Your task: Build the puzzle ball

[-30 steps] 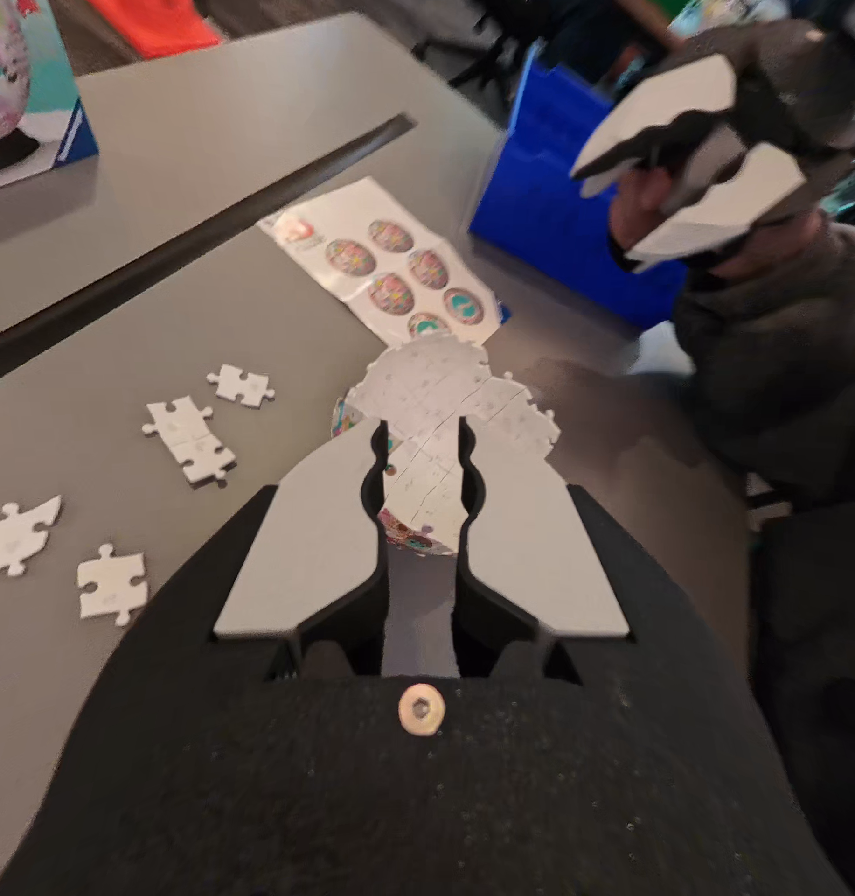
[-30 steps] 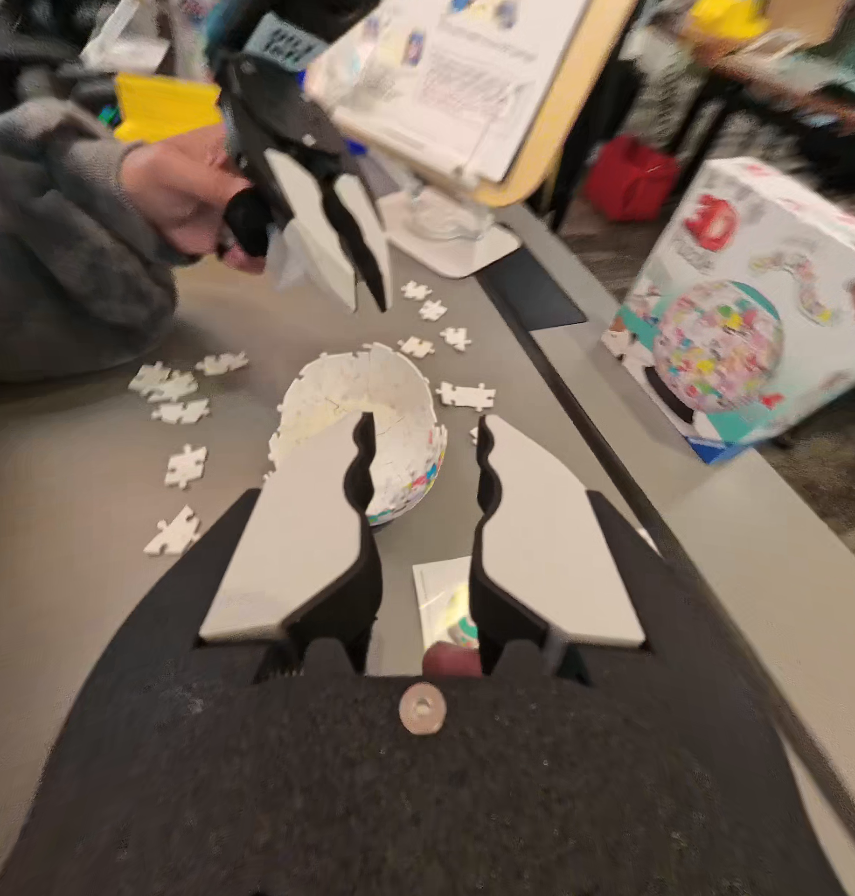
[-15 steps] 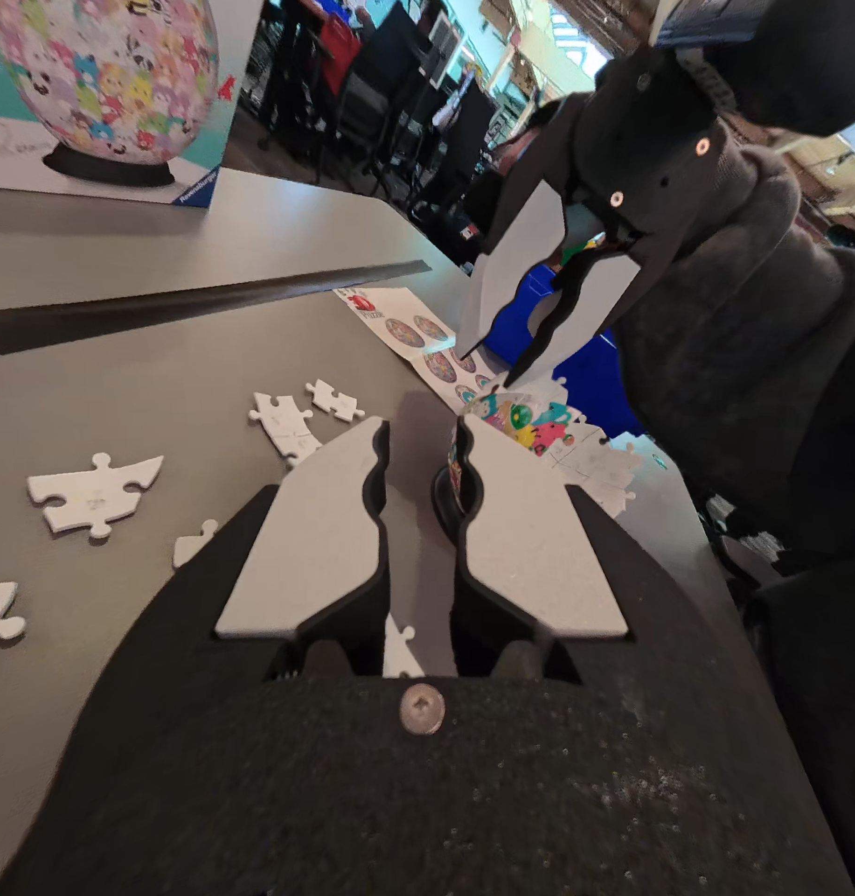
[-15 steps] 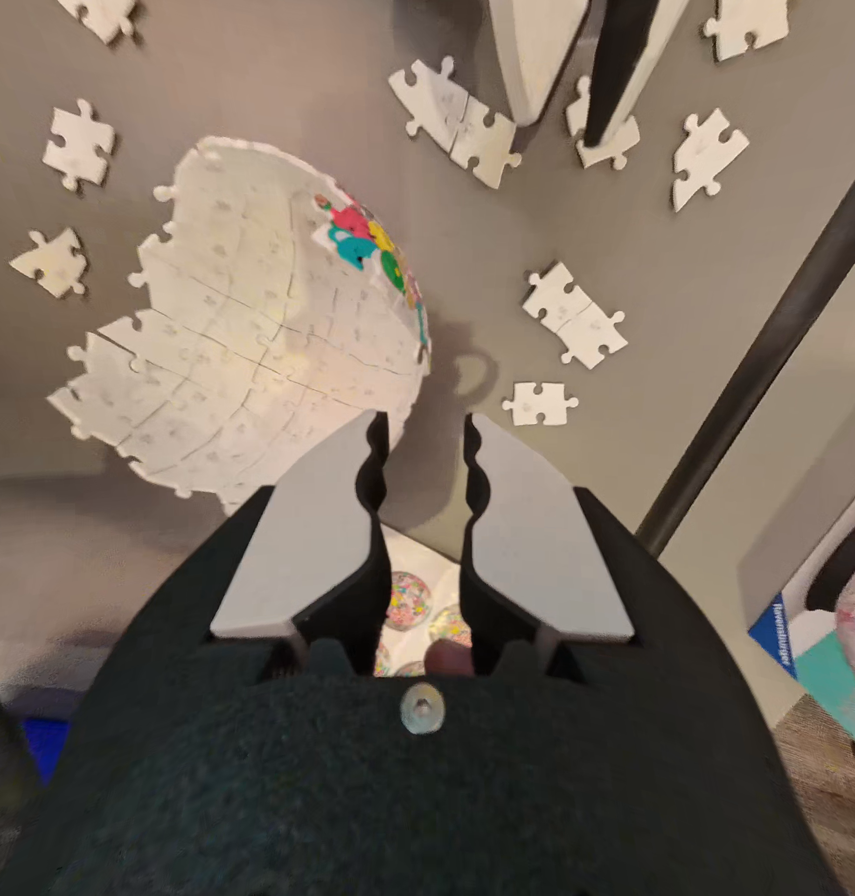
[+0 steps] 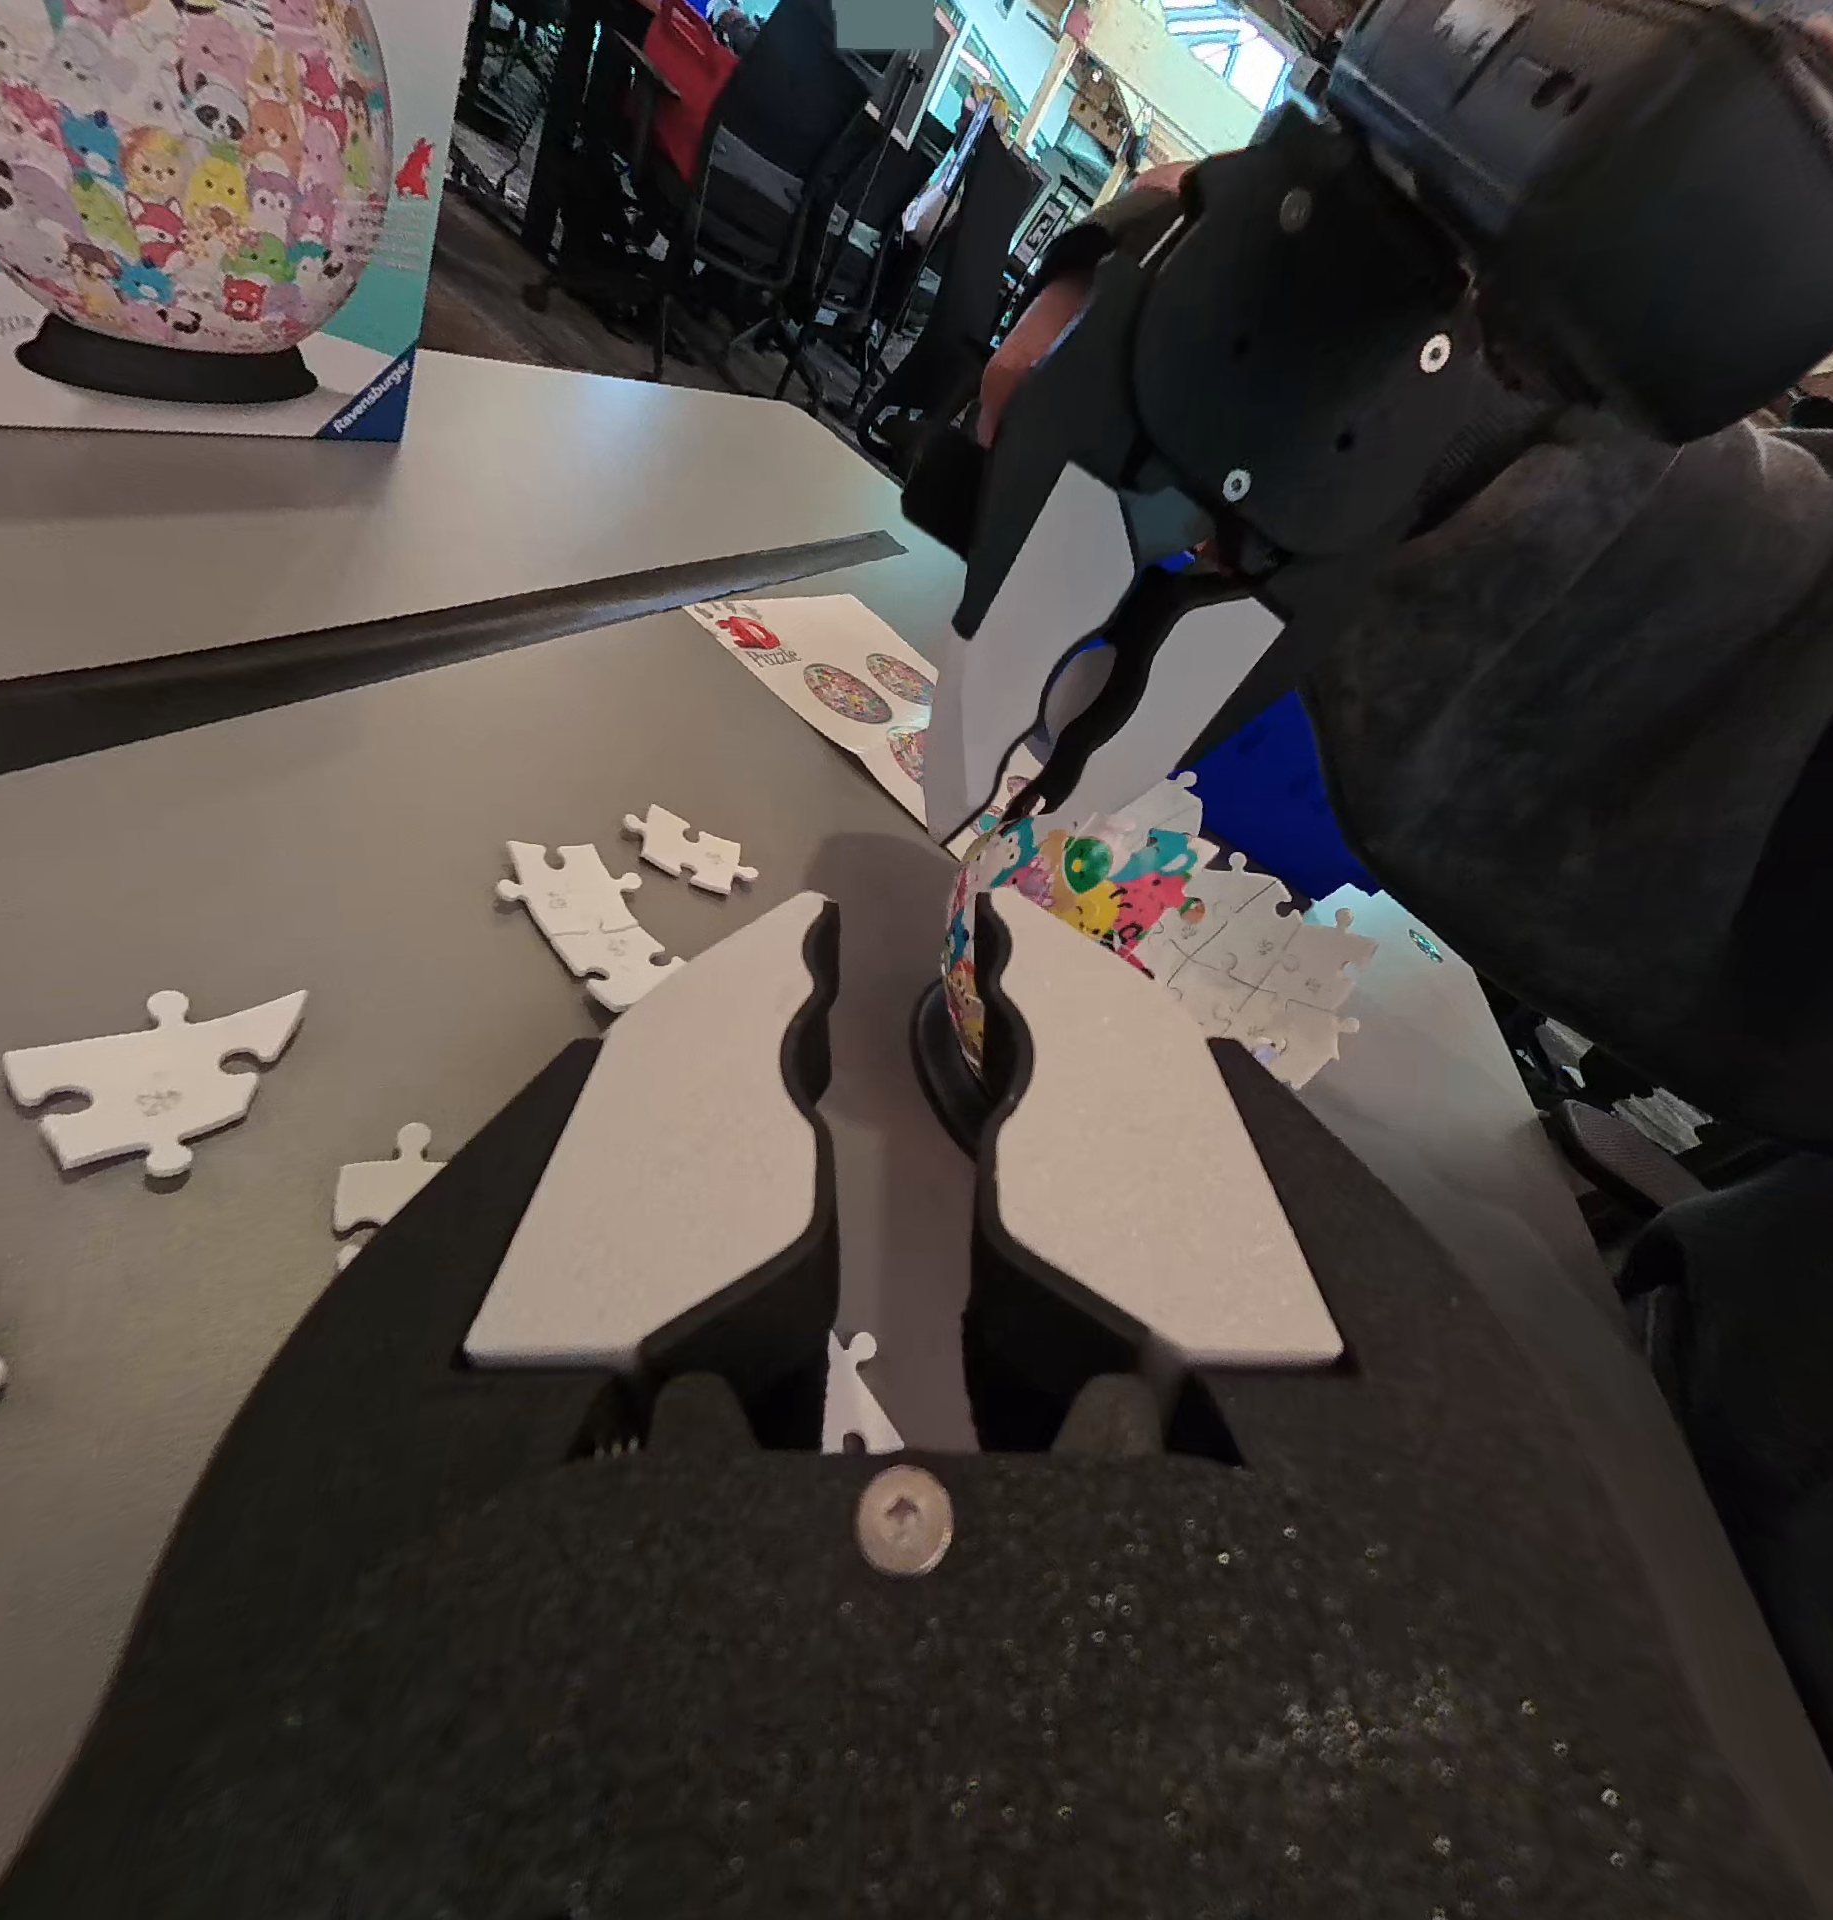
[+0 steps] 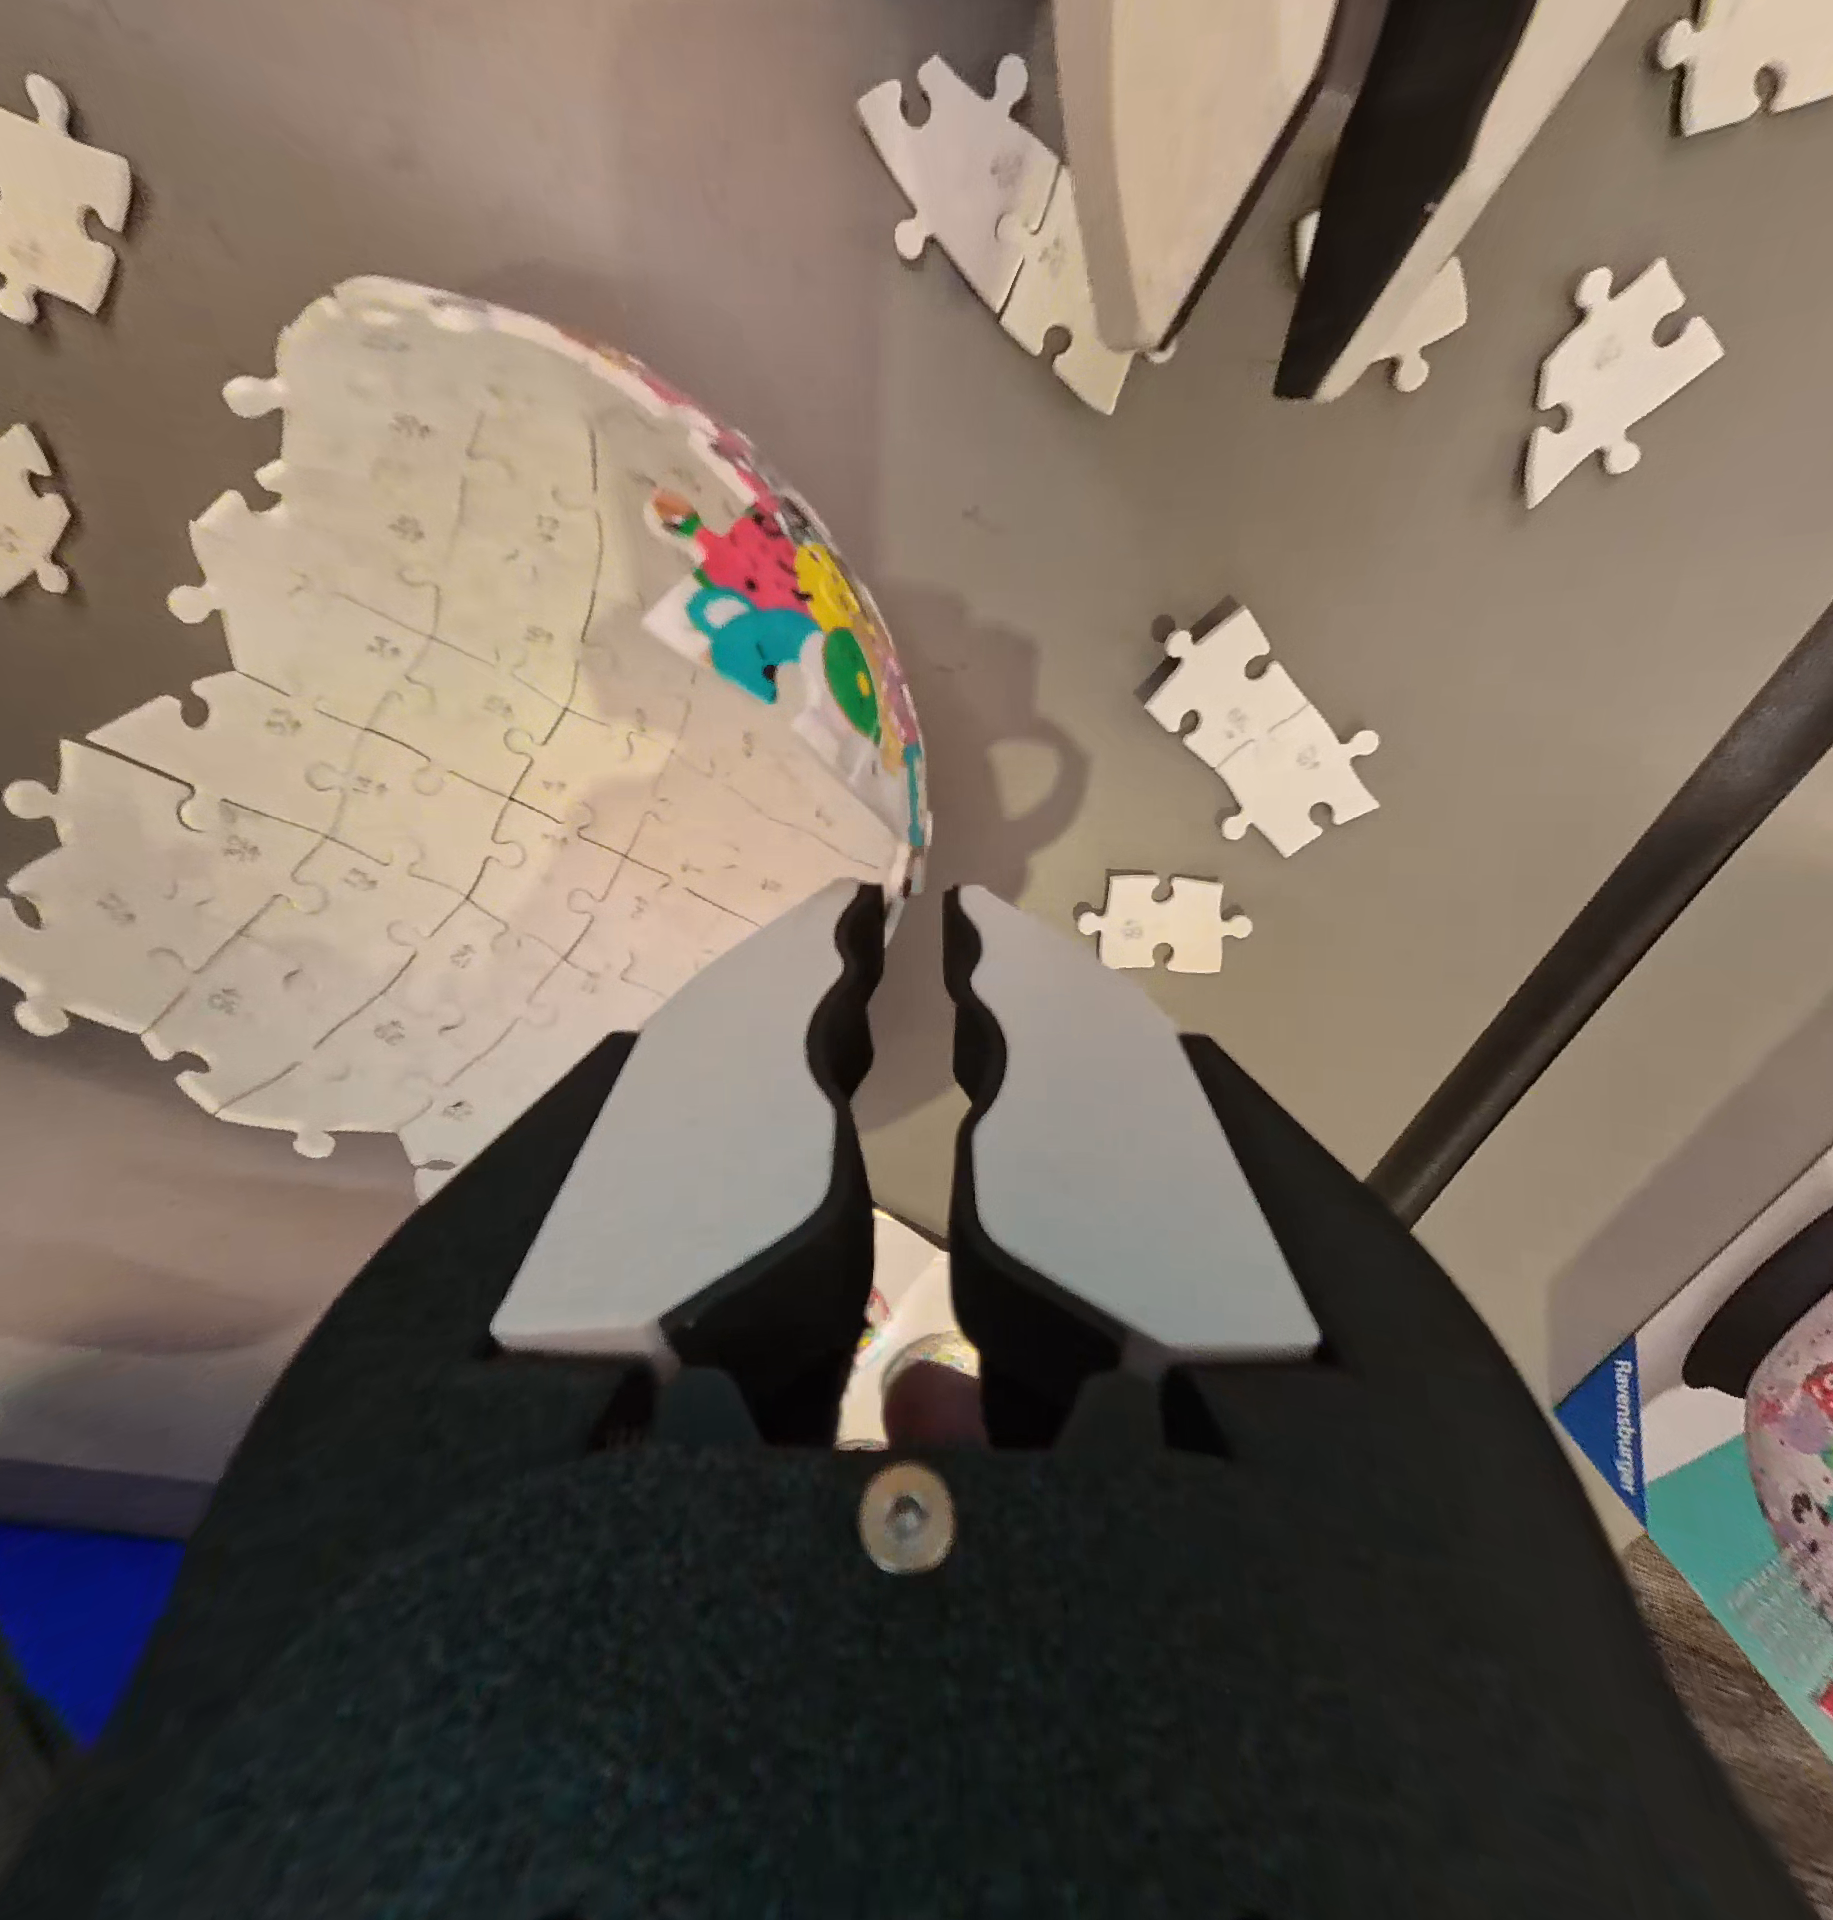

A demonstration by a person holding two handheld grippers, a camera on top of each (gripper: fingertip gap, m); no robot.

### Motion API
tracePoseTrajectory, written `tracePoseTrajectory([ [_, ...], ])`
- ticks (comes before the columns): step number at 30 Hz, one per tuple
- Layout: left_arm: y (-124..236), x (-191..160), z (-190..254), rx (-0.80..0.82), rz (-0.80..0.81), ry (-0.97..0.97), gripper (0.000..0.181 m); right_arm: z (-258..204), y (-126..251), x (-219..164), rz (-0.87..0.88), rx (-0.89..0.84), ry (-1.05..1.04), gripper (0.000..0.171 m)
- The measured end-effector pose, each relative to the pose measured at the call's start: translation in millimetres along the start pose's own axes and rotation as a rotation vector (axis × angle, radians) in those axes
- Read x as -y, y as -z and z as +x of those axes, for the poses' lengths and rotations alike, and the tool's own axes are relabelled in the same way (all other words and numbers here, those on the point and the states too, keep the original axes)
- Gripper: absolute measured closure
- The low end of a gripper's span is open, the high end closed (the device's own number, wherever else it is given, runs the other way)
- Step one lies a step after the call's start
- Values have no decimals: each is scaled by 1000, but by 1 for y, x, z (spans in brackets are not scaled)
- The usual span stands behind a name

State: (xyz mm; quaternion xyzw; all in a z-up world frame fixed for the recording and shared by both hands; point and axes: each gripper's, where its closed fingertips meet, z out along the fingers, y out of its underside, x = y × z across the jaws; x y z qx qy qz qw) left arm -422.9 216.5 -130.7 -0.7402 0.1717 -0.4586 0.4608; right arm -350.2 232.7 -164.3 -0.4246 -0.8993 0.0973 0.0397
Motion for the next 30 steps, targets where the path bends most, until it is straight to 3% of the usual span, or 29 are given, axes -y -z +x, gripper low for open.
tracePoseTrajectory([
  [13, -11, -9, 2, -5, -61, -22, 157, -2, -2, 2, 14, 40, -17, 168],
  [21, -44, -10, -15, 27, -158, -60, 164, 0, 1, 3, 29, 7, -22, 162],
  [26, -44, -8, -14, 20, -152, -68, 163, 10, 30, 9, 112, -101, -43, 151],
  [30, -37, -2, -15, 45, -123, -87, 163, 14, 82, 22, 321, -288, -174, 147],
])
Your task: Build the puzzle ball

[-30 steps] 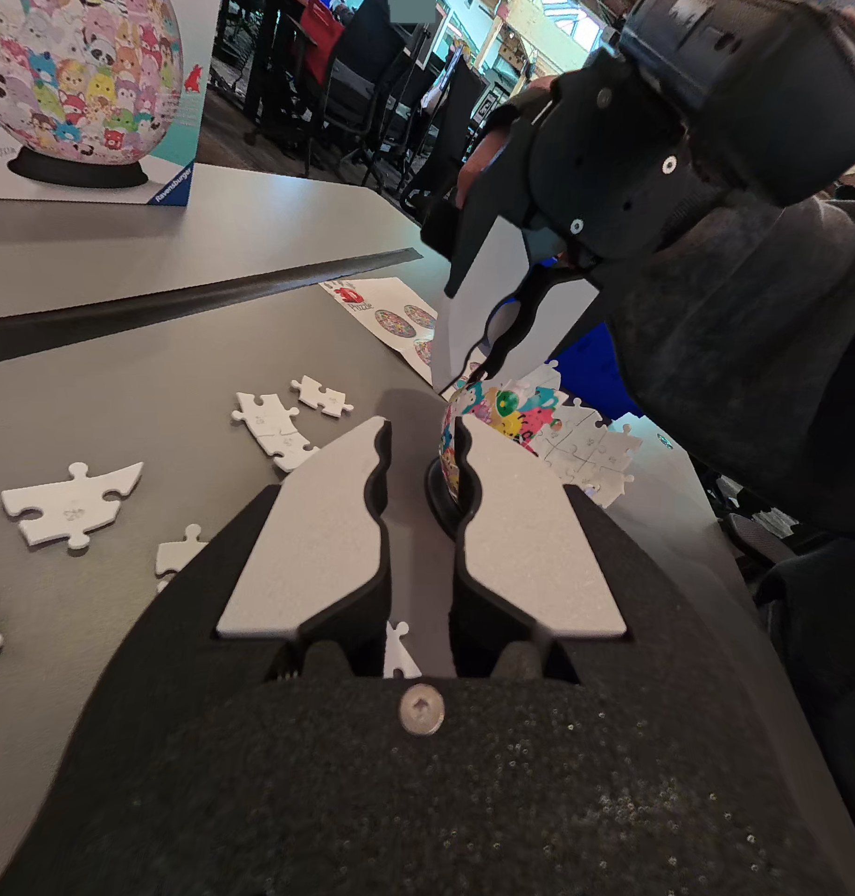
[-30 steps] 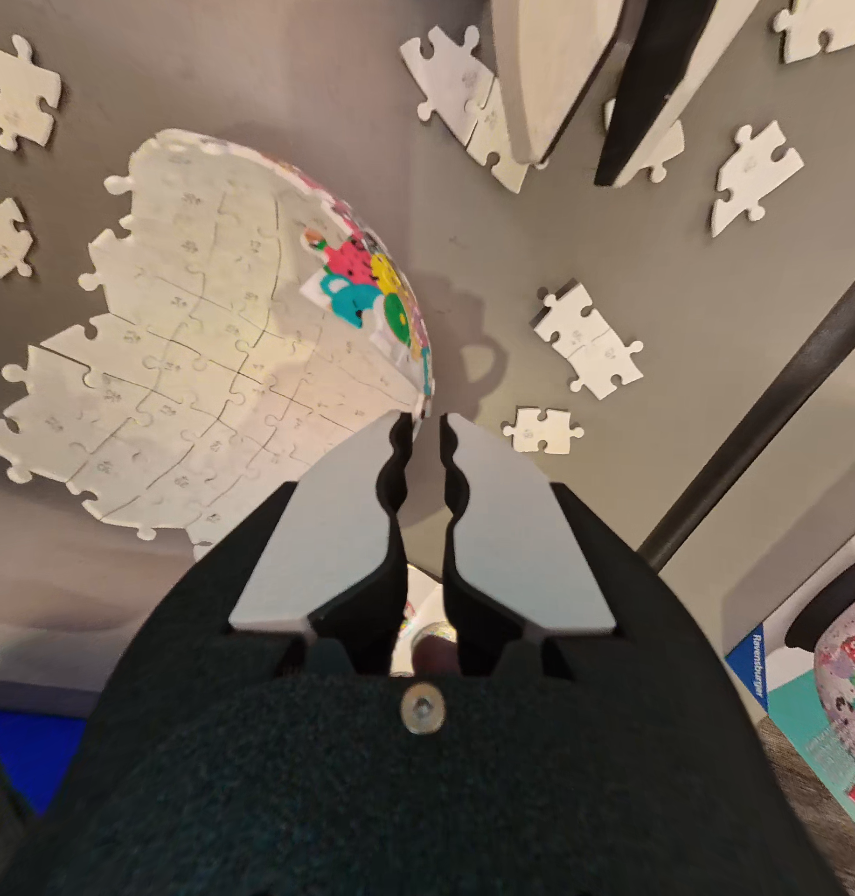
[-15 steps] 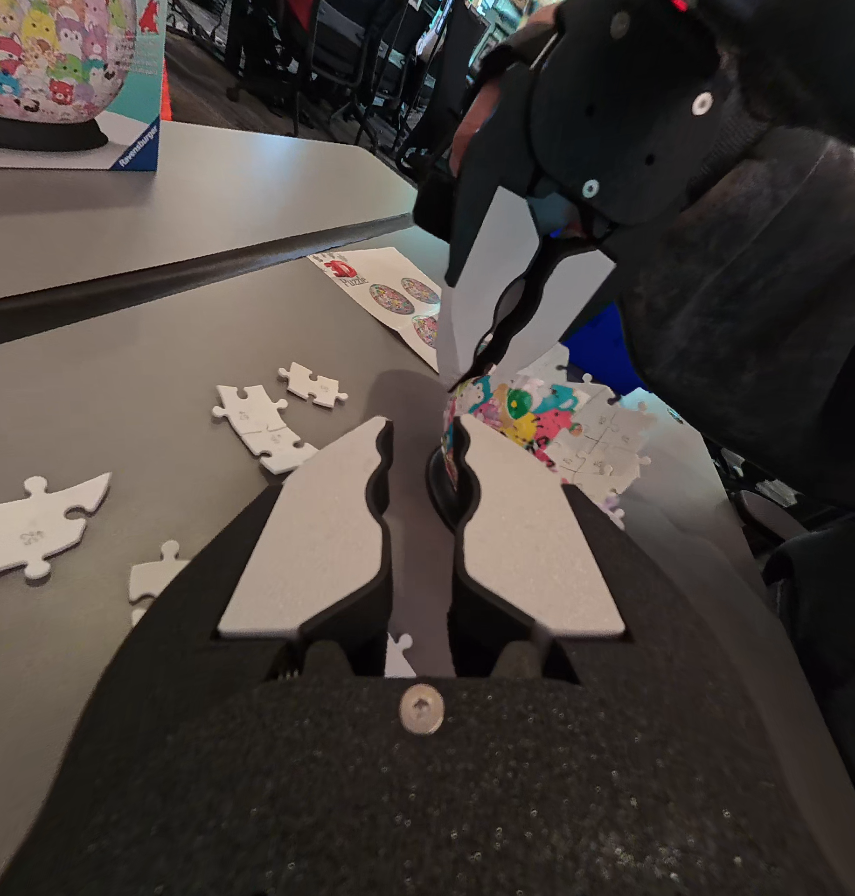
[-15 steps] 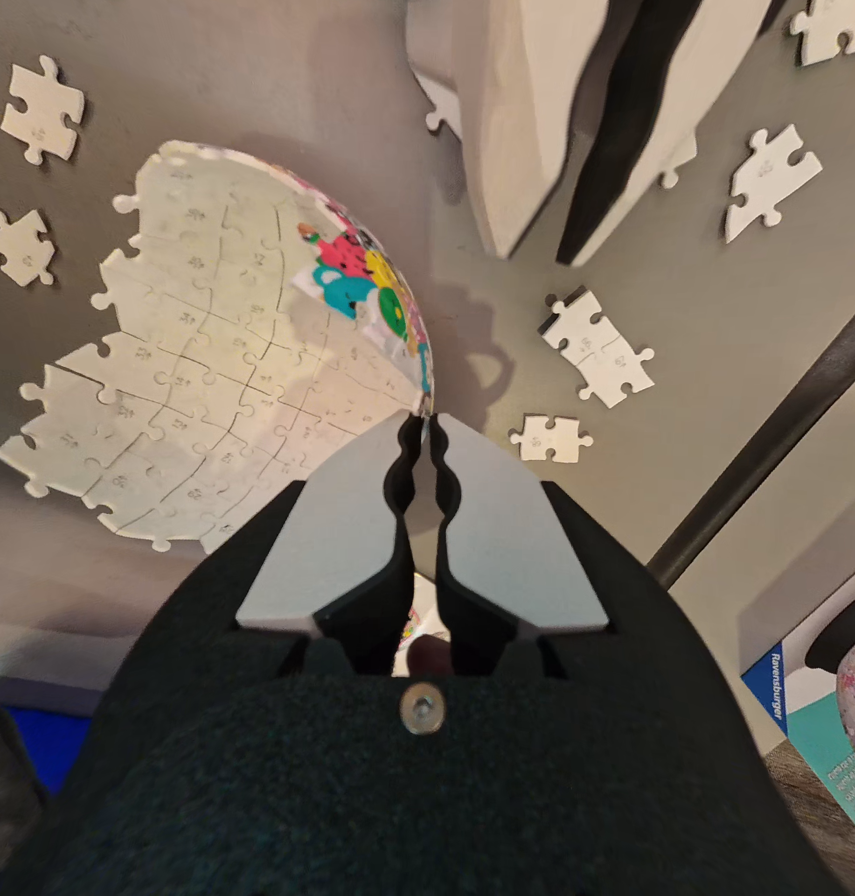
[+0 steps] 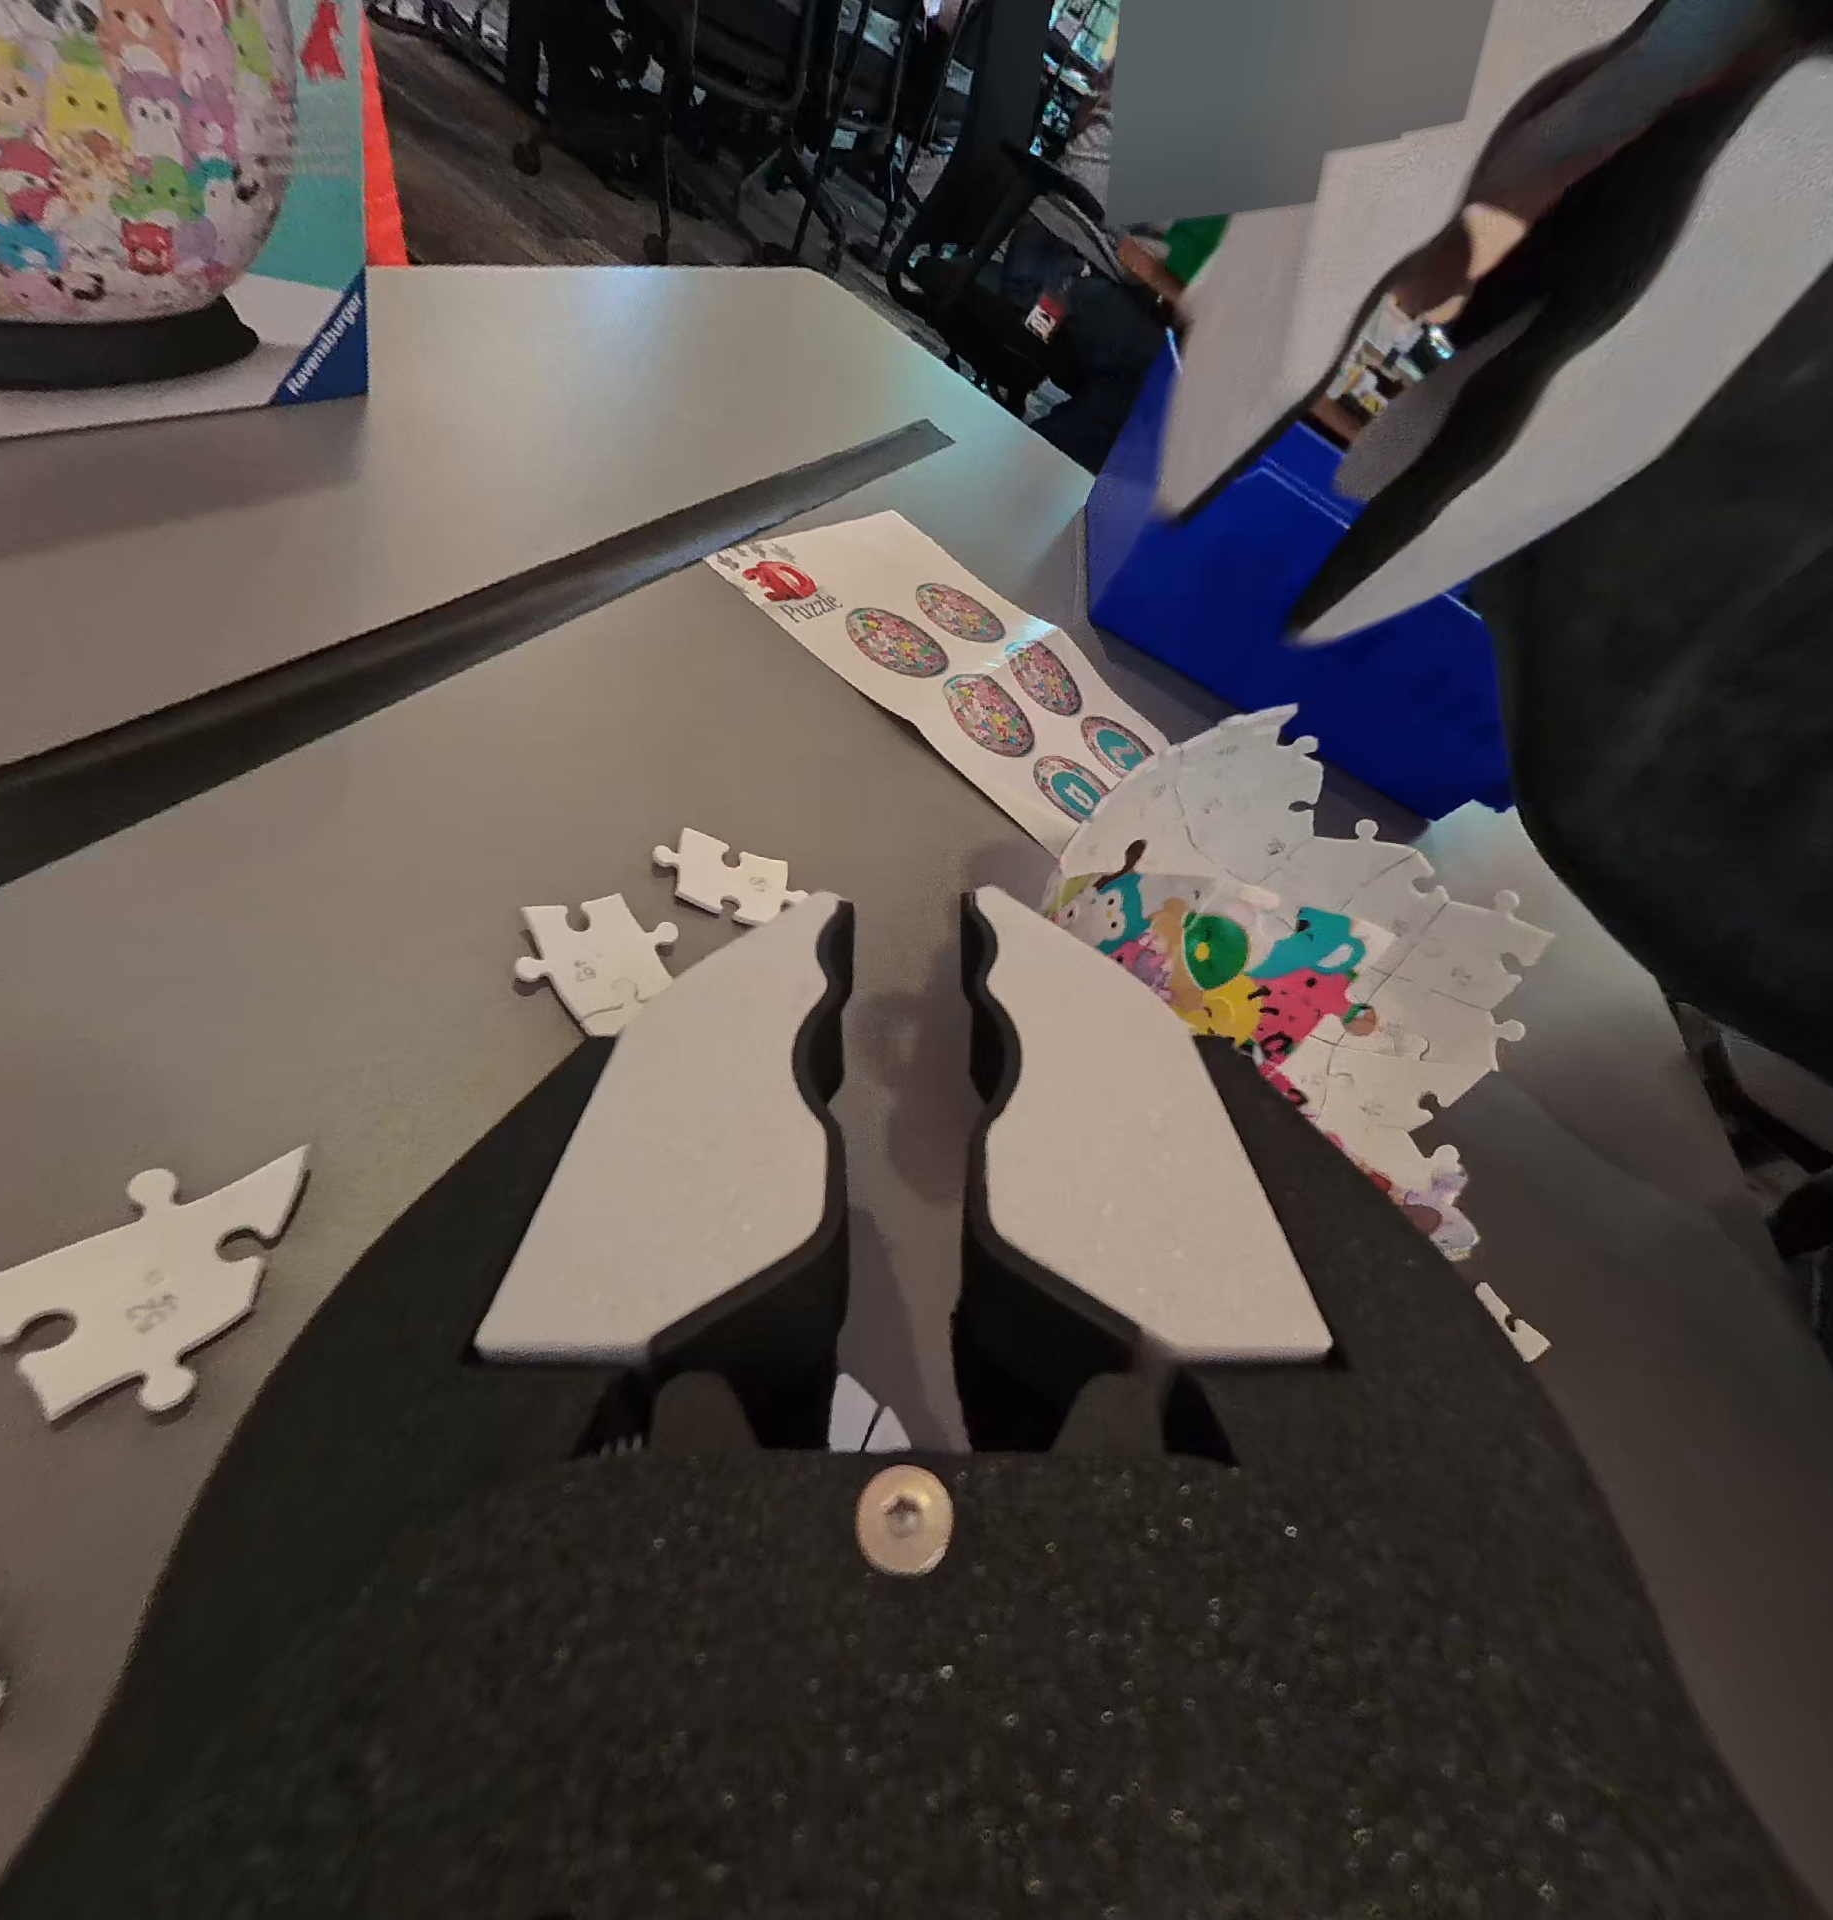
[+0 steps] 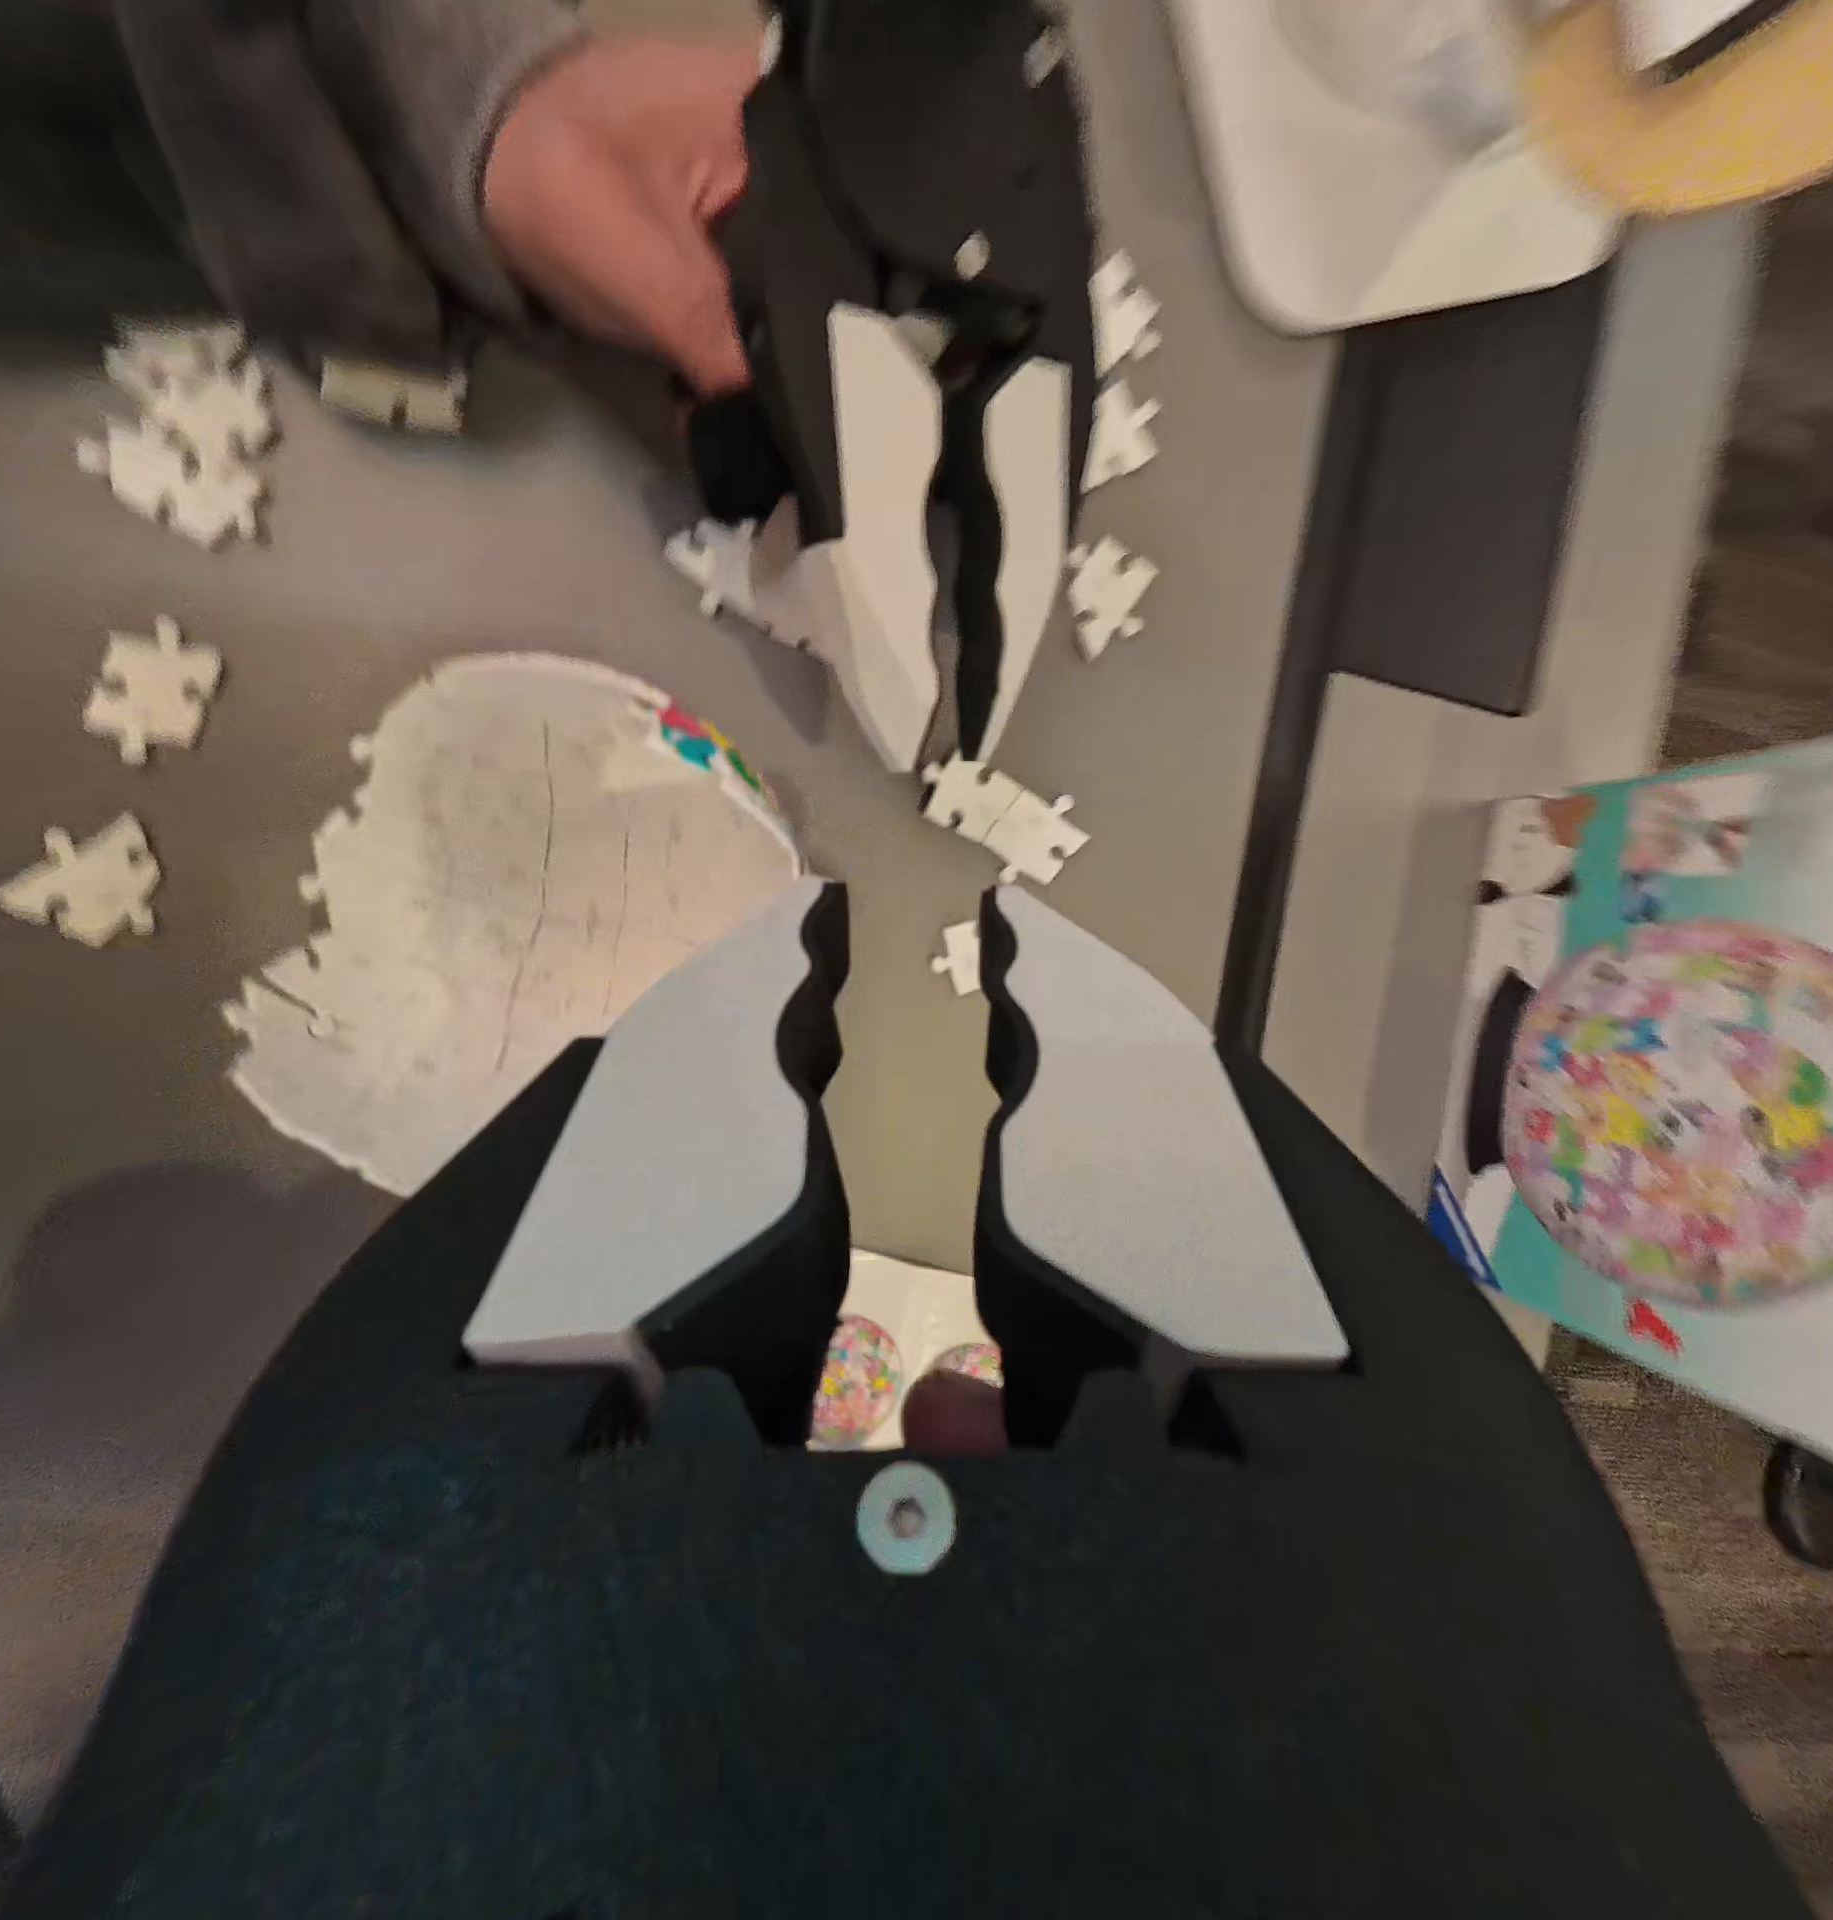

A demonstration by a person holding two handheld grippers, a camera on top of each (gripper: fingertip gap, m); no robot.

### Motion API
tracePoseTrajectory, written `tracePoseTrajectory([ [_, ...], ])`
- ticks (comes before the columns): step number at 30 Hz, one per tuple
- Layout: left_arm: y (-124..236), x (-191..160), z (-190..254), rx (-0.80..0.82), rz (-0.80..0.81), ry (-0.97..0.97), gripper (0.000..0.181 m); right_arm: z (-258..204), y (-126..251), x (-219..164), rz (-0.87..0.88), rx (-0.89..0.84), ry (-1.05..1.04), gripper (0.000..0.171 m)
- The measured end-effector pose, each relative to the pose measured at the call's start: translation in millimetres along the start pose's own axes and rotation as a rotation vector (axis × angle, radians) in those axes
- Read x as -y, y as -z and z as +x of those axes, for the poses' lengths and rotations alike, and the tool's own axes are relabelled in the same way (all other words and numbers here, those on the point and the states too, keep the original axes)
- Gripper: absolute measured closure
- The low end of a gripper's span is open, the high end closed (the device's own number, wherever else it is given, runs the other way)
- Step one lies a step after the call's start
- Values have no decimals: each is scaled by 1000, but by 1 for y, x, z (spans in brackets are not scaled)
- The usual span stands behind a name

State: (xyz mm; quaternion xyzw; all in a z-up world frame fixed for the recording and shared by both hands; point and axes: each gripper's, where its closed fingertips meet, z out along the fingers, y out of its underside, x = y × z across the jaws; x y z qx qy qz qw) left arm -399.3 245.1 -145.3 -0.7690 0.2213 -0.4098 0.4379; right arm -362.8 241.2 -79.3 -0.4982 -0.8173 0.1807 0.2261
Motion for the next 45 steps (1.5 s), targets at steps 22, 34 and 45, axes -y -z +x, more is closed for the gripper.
tracePoseTrajectory([
  [22, 141, -38, 157, 514, -128, -175, 123, -207, 45, -64, 702, -525, -634, 117],
  [34, 150, -149, 167, 593, -145, -143, 126, -212, 24, -75, 631, -483, -629, 123],
  [45, 144, -194, 120, 652, -408, -100, 124, -221, 10, -61, 645, -401, -594, 122],
])
